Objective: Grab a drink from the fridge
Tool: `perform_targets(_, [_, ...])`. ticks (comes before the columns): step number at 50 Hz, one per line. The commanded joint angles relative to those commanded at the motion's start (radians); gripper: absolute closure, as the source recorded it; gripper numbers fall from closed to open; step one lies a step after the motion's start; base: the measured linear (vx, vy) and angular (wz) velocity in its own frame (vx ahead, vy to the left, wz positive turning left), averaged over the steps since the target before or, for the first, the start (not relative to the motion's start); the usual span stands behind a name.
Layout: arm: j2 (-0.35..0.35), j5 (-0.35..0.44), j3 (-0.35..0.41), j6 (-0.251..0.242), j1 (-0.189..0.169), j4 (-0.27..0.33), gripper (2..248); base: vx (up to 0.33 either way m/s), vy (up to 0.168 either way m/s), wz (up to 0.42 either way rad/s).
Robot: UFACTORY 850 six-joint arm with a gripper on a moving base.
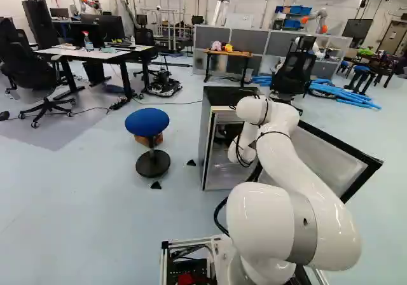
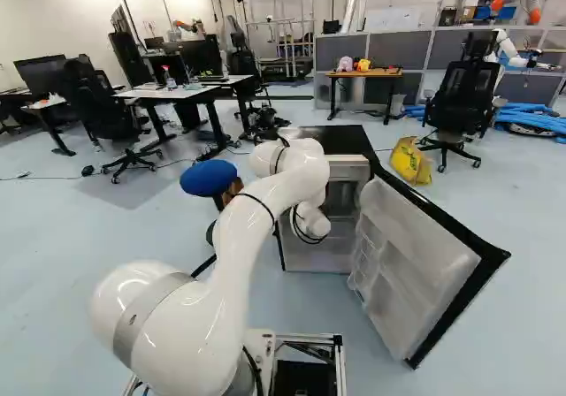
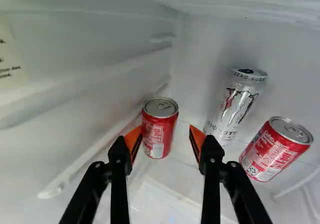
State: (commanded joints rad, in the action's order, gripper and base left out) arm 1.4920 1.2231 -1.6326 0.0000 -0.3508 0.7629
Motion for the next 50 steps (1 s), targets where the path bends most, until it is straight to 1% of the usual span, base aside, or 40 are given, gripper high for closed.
perform_targets(26, [0.018, 0.0, -0.034, 0.0, 0.003, 0.0, 101, 0.0, 0.0, 0.0])
perform_targets(50, [0.043, 0.0, -0.083, 0.0, 0.008, 0.0, 101, 0.0, 0.0, 0.0])
